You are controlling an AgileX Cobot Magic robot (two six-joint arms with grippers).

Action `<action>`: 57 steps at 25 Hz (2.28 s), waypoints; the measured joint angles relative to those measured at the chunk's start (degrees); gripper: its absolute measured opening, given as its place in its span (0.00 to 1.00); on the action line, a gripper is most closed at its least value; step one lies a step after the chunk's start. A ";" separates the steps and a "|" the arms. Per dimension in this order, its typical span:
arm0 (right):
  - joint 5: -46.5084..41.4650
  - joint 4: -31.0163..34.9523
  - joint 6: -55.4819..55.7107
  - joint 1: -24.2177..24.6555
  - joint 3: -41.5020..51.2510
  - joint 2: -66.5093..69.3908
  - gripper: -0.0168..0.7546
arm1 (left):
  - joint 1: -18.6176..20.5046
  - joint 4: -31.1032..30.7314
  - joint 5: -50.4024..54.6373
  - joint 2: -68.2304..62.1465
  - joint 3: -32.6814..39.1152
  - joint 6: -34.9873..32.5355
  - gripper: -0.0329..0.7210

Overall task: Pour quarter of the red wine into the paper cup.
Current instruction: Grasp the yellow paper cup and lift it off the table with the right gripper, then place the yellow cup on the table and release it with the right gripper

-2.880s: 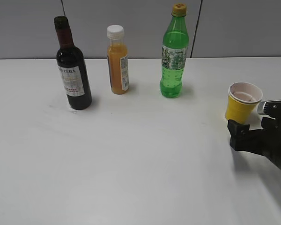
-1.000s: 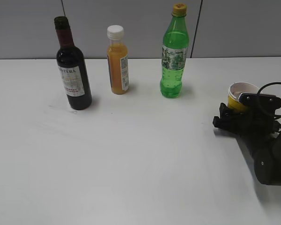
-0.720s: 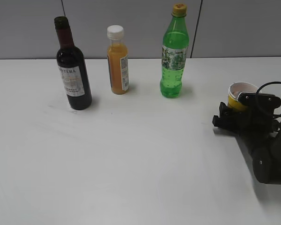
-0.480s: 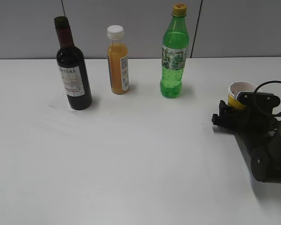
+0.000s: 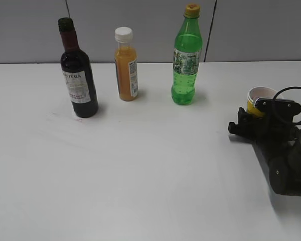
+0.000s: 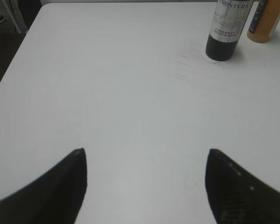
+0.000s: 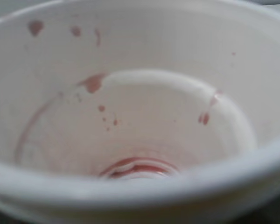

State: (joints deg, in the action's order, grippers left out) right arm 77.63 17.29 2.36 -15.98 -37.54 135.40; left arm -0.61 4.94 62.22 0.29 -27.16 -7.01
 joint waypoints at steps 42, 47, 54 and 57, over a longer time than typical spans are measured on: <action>-8.17 -91.44 15.59 -1.31 -23.83 -3.01 0.59 | 0.00 0.00 -0.05 0.00 0.00 0.00 0.82; -8.17 -95.04 22.32 -4.78 -33.35 2.08 0.59 | 0.00 0.00 0.00 0.00 0.00 0.00 0.82; -8.17 -95.71 27.68 -6.79 -39.80 8.42 0.59 | 0.00 0.00 0.00 0.00 0.00 0.00 0.82; -8.17 -95.91 30.14 -6.79 -41.79 10.70 0.59 | 0.00 0.00 0.00 0.00 0.00 0.00 0.82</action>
State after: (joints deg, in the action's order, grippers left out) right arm 69.46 -78.62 32.50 -22.76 -79.34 146.10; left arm -0.61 4.94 62.22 0.29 -27.16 -7.01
